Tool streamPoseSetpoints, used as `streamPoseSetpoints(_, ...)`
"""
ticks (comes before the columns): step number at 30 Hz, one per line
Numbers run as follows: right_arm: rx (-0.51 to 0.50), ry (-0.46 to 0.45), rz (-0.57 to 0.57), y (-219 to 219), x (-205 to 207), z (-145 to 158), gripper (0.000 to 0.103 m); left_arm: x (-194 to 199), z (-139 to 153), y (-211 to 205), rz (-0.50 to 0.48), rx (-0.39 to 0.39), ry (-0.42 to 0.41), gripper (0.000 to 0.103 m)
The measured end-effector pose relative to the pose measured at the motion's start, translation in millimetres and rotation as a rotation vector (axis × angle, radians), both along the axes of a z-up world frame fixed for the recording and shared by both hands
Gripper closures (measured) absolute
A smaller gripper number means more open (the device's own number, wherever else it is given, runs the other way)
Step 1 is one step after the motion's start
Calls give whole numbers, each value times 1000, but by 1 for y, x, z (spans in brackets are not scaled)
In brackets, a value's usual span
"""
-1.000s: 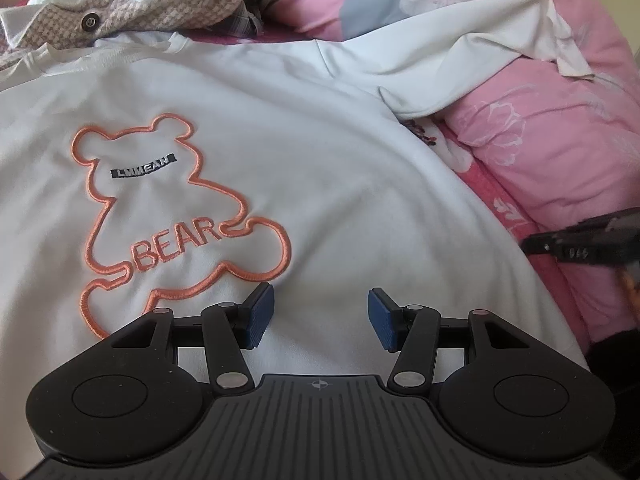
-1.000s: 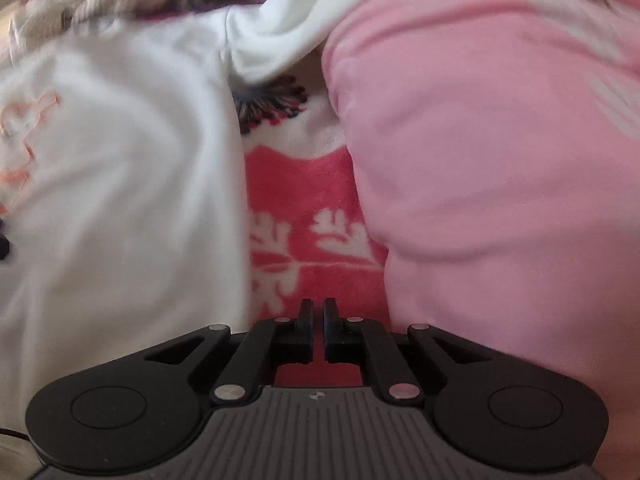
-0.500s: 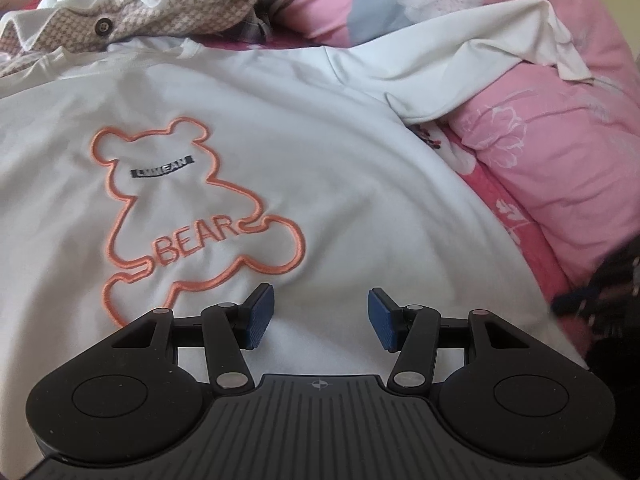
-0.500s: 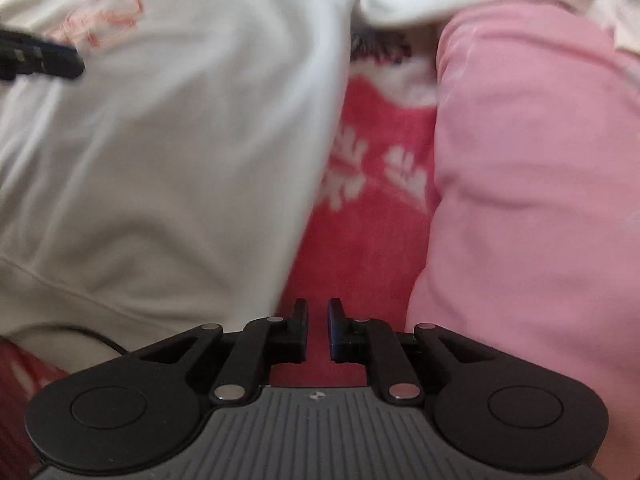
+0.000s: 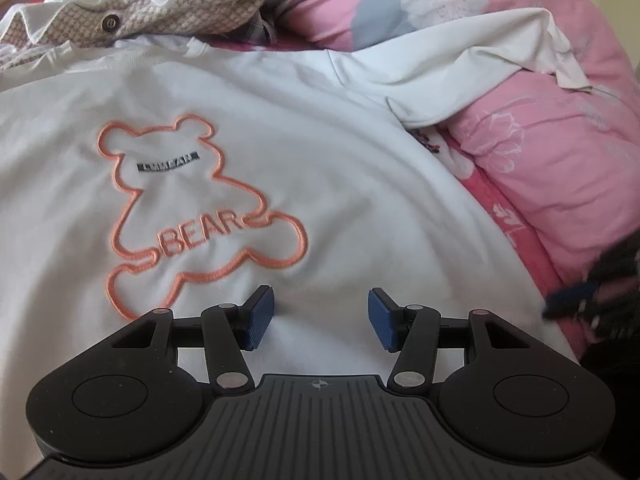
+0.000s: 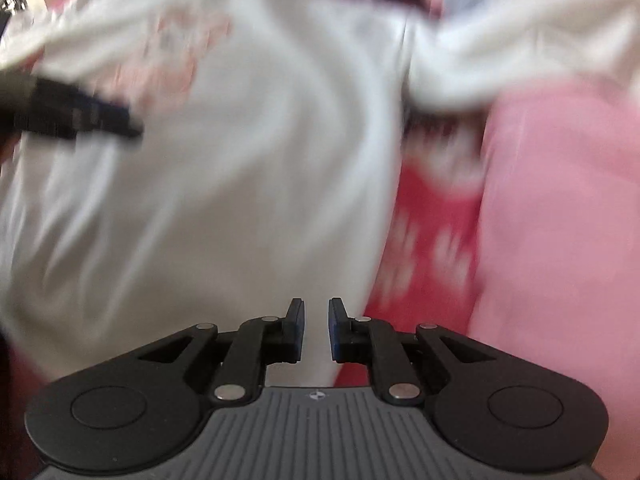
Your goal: Fold clothes
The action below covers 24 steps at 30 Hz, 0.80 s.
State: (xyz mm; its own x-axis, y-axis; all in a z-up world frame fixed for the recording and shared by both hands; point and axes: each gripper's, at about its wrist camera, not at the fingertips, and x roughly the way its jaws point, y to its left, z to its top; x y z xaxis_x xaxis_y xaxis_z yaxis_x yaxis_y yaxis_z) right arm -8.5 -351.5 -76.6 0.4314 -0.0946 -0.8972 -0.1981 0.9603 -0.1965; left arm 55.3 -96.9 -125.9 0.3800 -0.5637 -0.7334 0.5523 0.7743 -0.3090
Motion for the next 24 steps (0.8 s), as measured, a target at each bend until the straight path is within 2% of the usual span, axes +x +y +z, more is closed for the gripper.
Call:
streamPoseSetpoints(2,18,-75,19,-1,34,5,90,8,1,0,24,-6,-1,51)
streamPoseSetpoints(5,100,-145,55,-7,100,3,90,19,3,2,77,-23,2,51)
streamPoseSetpoints(9,247,-160,30,-8,185,-17,90,27,1,6,122,-19,-4,51)
streamPoseSetpoints(12,288,-121,19,-9,231,-50,90,32,-2,13,147,-29,16,51)
streamPoseSetpoints(14,190,-86,10,-14,249,-76,92,34,-4,17,159,-32,25,51)
streamPoseSetpoints(15,148,-103,6,-21,256,-80,93,36,-5,19,164,-34,28,51)
streamPoseSetpoints(18,9,-163,-109,-43,264,-78,96,41,-9,24,163,-46,46,51)
streamPoseSetpoints(21,16,-189,-142,-58,266,-70,93,45,-11,27,158,-68,59,50)
streamPoseSetpoints(24,136,-218,-114,-54,266,-61,91,48,-13,30,148,-86,62,49)
